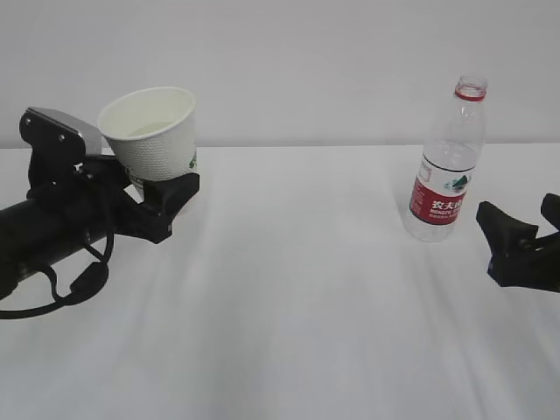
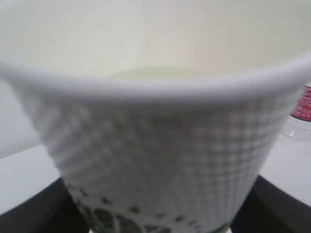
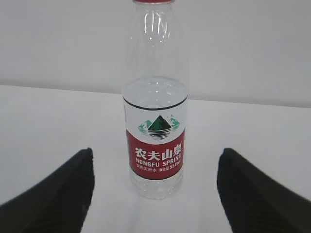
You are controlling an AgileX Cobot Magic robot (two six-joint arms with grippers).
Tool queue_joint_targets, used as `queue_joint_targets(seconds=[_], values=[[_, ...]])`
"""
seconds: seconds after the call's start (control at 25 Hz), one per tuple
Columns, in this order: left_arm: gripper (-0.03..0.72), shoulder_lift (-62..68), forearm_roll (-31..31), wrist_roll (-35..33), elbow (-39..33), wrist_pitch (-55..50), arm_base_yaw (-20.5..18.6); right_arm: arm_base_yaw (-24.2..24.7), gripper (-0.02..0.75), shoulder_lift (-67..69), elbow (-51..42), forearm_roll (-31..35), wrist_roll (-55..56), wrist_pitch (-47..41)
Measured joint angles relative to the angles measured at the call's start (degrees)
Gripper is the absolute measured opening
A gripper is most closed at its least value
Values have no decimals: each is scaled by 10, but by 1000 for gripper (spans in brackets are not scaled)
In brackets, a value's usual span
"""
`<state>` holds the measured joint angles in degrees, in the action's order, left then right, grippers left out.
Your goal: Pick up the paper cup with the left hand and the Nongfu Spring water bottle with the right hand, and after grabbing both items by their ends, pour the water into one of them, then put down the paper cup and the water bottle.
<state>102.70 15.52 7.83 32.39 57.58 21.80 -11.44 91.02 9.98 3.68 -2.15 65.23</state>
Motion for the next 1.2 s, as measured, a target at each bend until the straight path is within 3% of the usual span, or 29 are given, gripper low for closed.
queue_joint_targets(seconds=[1.0,1.2], values=[[547,0,-4,0,0,0,-92,0,593,0,0,0,0,1],[547,0,-30,0,0,0,-103,0,593,0,0,0,0,1]])
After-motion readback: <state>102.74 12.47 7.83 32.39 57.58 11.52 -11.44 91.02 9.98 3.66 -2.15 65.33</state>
